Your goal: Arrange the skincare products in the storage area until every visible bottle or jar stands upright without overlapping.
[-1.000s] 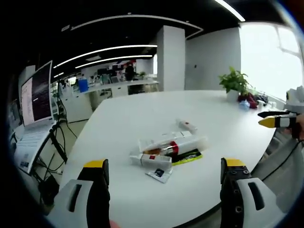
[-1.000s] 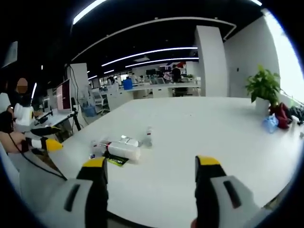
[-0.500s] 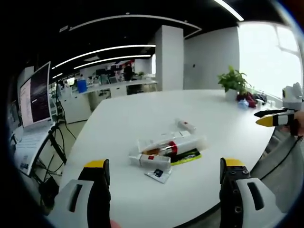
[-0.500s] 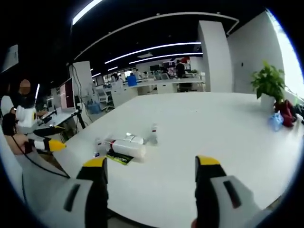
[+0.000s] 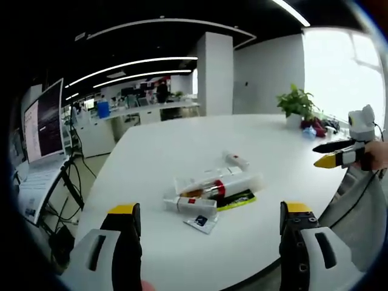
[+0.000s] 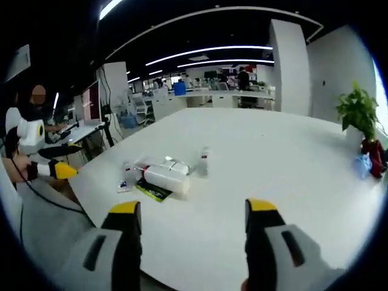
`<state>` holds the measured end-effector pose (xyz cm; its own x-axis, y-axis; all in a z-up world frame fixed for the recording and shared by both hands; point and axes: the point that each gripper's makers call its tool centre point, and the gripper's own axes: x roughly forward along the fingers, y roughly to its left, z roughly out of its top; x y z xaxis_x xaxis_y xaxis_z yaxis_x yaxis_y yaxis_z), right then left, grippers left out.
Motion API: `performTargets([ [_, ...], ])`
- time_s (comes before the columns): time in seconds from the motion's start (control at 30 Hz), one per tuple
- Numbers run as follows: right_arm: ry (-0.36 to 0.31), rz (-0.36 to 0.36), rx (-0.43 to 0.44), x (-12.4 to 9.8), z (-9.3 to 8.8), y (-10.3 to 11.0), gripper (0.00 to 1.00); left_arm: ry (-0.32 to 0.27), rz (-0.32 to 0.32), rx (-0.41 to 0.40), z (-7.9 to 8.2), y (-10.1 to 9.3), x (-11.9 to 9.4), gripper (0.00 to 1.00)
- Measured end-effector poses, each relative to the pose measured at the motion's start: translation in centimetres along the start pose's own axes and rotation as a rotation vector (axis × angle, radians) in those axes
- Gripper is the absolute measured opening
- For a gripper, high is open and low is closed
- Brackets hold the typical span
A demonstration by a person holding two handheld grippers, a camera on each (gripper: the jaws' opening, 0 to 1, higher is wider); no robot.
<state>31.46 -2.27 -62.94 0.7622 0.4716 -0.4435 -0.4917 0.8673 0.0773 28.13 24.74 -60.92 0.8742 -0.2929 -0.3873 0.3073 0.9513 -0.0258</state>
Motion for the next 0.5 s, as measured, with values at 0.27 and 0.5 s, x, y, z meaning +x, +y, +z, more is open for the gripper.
performTargets([
  [0.27,0.084,0.18,-0.128,3.5,0.4,2.2,0.63,0.003,-0.003,0.008,-0.2,0.1,0.1,0.93],
  [0.5,0.107,0.271,-0.214,6.6,2.1,3.4,0.61,0.0,0.007,0.005,-0.2,0.4,0.1,0.92],
])
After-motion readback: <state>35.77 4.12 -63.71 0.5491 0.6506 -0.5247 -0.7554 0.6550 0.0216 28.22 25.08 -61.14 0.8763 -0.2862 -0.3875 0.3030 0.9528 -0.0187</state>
